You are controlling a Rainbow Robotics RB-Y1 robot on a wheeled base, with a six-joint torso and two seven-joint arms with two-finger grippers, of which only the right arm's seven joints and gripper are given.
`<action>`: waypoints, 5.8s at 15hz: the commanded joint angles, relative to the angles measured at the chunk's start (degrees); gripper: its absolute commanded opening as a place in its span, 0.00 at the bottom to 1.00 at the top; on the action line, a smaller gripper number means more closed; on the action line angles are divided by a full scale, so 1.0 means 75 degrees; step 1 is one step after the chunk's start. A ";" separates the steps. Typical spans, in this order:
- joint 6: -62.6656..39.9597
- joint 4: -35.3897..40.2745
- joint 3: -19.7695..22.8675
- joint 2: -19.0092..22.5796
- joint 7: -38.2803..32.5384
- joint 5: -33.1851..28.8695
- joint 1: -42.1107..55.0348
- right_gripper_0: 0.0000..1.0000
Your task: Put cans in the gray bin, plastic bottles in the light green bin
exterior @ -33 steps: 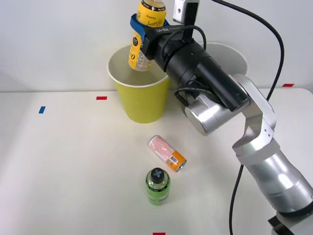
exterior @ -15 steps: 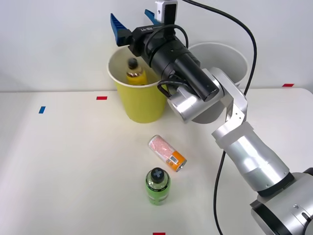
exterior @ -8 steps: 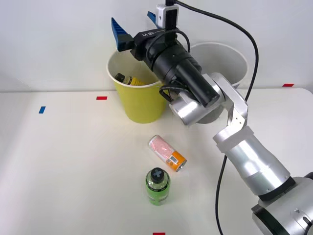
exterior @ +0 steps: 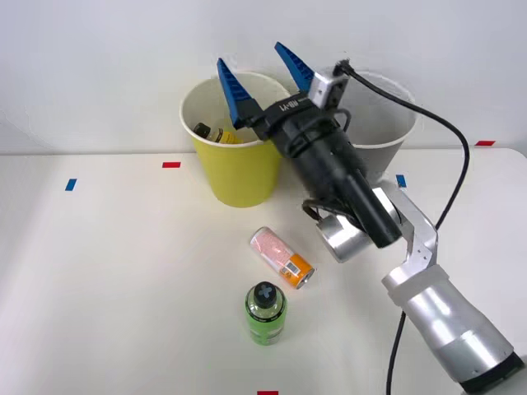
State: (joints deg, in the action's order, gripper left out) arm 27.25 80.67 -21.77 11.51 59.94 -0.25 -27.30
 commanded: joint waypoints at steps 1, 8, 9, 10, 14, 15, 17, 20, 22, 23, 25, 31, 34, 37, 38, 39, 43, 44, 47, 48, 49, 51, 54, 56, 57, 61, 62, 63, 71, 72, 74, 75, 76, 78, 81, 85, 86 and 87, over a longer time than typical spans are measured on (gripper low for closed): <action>0.0433 0.0845 -0.0004 0.0668 0.0000 0.0045 0.1120 1.00; 0.0433 0.3622 0.0254 0.2227 0.0106 0.0561 0.4097 1.00; 0.0445 0.3869 0.0406 0.2262 0.0117 0.0596 0.4624 1.00; 0.0457 0.4033 0.0524 0.2262 0.0141 0.0608 0.5058 1.00; 0.0984 0.4255 0.0969 0.2121 0.0199 0.0666 0.6698 1.00; 0.1043 0.4244 0.1039 0.2051 0.0199 0.0678 0.6991 1.00; 0.1054 0.4244 0.1274 0.1770 0.0258 0.0678 0.7636 1.00; 0.1101 0.4244 0.1496 0.1383 0.0328 0.0666 0.8597 1.00; 0.1101 0.4244 0.1555 0.1137 0.0398 0.0666 0.9042 1.00; 0.1101 0.4244 0.1567 0.1043 0.0422 0.0666 0.9194 1.00; 0.1101 0.4244 0.1590 0.0832 0.0481 0.0643 0.9382 1.00; 0.1043 0.4244 0.1613 0.0703 0.0563 0.0538 0.9991 1.00; 0.0949 0.4244 0.1871 0.0082 0.0574 0.0163 1.0308 1.00; 0.1019 0.4244 0.2141 -0.0773 0.0574 -0.0845 1.0753 1.00; 0.1160 0.4244 0.2188 -0.1054 0.0574 -0.1150 1.0976 1.00; 0.1289 0.4244 0.2188 -0.1218 0.0586 -0.1337 1.1163 1.00; 0.2672 0.3259 0.2153 -0.1172 0.1313 -0.1337 1.1105 1.00; 0.2824 0.3224 0.2117 -0.1160 0.1805 -0.1373 1.1163 1.00; 0.3164 0.3224 0.1672 -0.1125 0.3070 -0.1314 1.1444 1.00; 0.3222 0.3224 0.1520 -0.1090 0.3410 -0.1209 1.1503 1.00; 0.3222 0.3224 0.1367 -0.1043 0.3621 -0.1044 1.1538 1.00; 0.3222 0.3224 0.0981 -0.0855 0.4160 -0.0447 1.1620 1.00; 0.3211 0.3224 0.0594 -0.0574 0.4535 0.0303 1.1609 1.00; 0.3199 0.3224 0.0512 -0.0539 0.4547 0.0479 1.1597 1.00; 0.3129 0.3224 0.0488 -0.0551 0.4559 0.0514 1.1597 1.00; 0.2976 0.3224 0.0383 -0.0551 0.4606 0.0643 1.1655 1.00; 0.2988 0.3224 0.0395 -0.0539 0.4629 0.0666 1.1655 1.00; 0.2976 0.3224 0.0406 -0.0515 0.4652 0.0678 1.1702 1.00; 0.2976 0.3224 0.0406 -0.0515 0.4652 0.0678 1.1702 1.00; 0.2976 0.3224 0.0406 -0.0515 0.4652 0.0678 1.1702 1.00; 0.2976 0.3224 0.0406 -0.0515 0.4652 0.0678 1.1702 1.00; 0.2976 0.3224 0.0406 -0.0515 0.4652 0.0678 1.1702 1.00; 0.2976 0.3224 0.0406 -0.0515 0.4652 0.0678 1.1702 1.00; 0.2976 0.3224 0.0406 -0.0515 0.4652 0.0678 1.1702 1.00; 0.2976 0.3224 0.0406 -0.0515 0.4652 0.0678 1.1702 1.00; 0.2976 0.3224 0.0406 -0.0515 0.4652 0.0678 1.1702 1.00; 0.2976 0.3224 0.0406 -0.0515 0.4652 0.0678 1.1702 1.00; 0.2976 0.3224 0.0406 -0.0515 0.4652 0.0678 1.1702 1.00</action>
State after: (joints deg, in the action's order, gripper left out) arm 49.57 104.86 -18.72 7.64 94.83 4.83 60.47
